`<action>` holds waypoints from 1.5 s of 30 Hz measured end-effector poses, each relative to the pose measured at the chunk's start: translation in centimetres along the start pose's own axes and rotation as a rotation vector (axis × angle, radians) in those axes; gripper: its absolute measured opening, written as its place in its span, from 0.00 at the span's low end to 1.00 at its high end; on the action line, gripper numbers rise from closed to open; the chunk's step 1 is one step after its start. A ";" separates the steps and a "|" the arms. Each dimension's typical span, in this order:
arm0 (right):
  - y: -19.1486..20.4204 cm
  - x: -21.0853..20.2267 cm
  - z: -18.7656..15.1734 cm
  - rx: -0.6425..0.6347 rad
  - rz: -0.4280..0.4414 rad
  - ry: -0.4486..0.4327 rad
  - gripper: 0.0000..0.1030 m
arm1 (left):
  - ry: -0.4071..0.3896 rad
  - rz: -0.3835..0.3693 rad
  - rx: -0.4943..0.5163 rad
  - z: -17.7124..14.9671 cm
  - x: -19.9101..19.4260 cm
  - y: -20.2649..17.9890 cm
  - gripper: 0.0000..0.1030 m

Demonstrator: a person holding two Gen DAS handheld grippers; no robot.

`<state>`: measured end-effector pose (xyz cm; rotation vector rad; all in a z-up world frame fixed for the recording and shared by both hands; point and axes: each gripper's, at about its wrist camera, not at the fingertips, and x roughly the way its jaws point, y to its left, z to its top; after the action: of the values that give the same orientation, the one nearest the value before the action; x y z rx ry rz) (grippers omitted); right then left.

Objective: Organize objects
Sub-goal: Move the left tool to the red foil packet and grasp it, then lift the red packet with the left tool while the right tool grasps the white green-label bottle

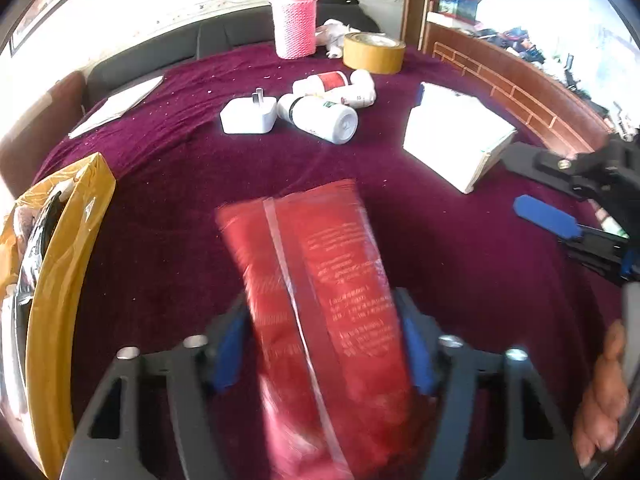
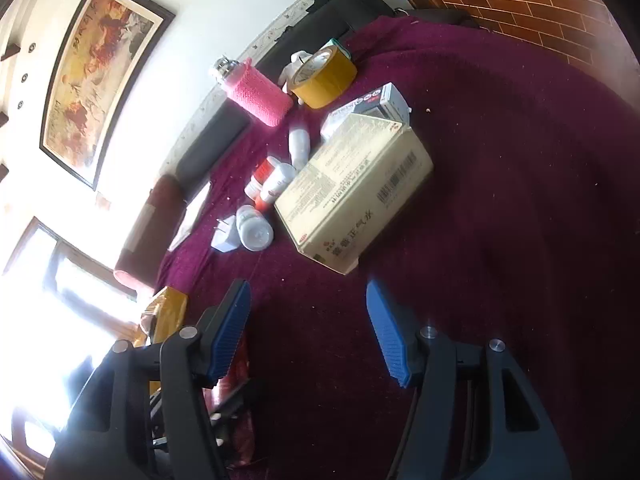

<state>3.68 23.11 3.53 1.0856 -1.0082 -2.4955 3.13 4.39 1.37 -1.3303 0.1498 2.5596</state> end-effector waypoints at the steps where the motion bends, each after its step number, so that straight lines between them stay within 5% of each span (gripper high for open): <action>1: 0.0 -0.1 -0.1 -0.004 -0.002 0.000 0.57 | 0.003 -0.018 -0.008 0.0 -0.3 0.3 0.45; 7: -0.2 -0.1 -0.3 -0.002 -0.029 -0.004 0.57 | 0.002 -0.088 -0.103 -1.4 -3.4 4.0 0.44; 14: -0.1 -0.4 -0.4 -0.008 -0.106 -0.032 0.57 | -0.001 -0.067 -0.081 -2.9 -4.4 6.2 0.44; 20: 6.2 -1.8 0.7 -0.222 -0.185 -0.034 0.57 | 0.042 -0.104 -0.104 -2.5 -2.6 6.5 0.53; 23: 9.7 -0.1 2.8 -0.316 -0.174 0.047 0.76 | 0.029 -0.105 -0.122 -1.9 -1.8 6.4 0.56; 30: 13.1 10.9 6.2 -0.428 -0.307 0.292 0.77 | -0.033 -0.127 -0.114 -2.1 -1.7 6.2 0.72; 35: 14.2 16.2 6.0 -0.531 -0.414 0.381 0.75 | -0.031 -0.142 -0.105 -2.0 -1.6 6.0 0.79; 42: 14.0 21.2 5.6 -0.568 -0.531 0.486 0.38 | -0.029 -0.129 -0.093 -2.0 -1.4 5.6 0.81; 45: 14.2 21.2 5.0 -0.595 -0.566 0.466 0.32 | -0.030 -0.137 -0.095 -1.9 -1.4 5.5 0.81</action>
<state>-15.41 5.46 3.85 1.7650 0.1991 -2.4504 3.97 -1.59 1.29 -1.2870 -0.0676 2.4969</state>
